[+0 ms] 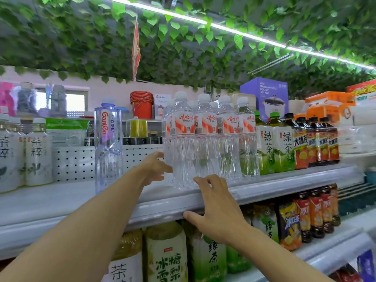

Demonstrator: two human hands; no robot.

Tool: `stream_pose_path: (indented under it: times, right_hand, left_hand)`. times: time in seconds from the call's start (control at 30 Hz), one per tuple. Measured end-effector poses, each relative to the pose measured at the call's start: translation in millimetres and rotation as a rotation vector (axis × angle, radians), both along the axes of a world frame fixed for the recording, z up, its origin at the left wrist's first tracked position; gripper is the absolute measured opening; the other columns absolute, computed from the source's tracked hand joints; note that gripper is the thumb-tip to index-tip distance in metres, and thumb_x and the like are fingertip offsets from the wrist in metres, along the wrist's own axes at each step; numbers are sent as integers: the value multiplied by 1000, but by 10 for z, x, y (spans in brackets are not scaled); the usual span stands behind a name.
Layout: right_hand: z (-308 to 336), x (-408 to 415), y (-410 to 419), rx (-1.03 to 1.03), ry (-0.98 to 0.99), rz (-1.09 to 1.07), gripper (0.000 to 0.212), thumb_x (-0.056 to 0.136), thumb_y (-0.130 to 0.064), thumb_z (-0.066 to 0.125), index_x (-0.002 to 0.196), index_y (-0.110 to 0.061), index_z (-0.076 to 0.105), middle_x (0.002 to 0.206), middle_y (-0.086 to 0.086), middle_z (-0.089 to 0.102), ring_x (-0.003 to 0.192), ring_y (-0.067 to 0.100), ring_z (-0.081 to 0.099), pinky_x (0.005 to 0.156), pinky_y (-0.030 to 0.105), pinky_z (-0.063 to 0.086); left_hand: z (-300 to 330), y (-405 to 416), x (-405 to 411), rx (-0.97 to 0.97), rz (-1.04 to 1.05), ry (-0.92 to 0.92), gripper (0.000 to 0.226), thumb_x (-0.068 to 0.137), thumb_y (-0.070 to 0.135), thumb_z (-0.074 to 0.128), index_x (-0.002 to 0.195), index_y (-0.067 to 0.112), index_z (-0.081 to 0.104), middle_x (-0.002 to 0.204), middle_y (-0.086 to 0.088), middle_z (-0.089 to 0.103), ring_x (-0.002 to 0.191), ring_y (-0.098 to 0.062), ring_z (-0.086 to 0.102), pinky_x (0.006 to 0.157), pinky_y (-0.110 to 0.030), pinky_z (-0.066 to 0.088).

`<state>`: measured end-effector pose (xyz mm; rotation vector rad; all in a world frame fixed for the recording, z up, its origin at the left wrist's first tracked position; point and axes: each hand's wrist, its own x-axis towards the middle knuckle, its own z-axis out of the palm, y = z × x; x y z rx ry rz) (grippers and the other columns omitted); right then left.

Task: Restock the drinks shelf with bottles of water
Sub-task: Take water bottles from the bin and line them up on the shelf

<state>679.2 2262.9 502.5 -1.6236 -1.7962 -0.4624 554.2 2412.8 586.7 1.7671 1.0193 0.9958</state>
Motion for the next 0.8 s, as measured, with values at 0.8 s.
stream_pose_path:
  times: [0.8]
  right_hand:
    - [1,0,7,1,-17,-15,74,83,-56,55,142,-29,18,134,-6,20,128,14,19,106,28,28]
  left_hand:
    - [-12,-47,57,57,66,99,58,84,-8,61,135,9,41,119,-21,55,96,-31,56,80,-34,50]
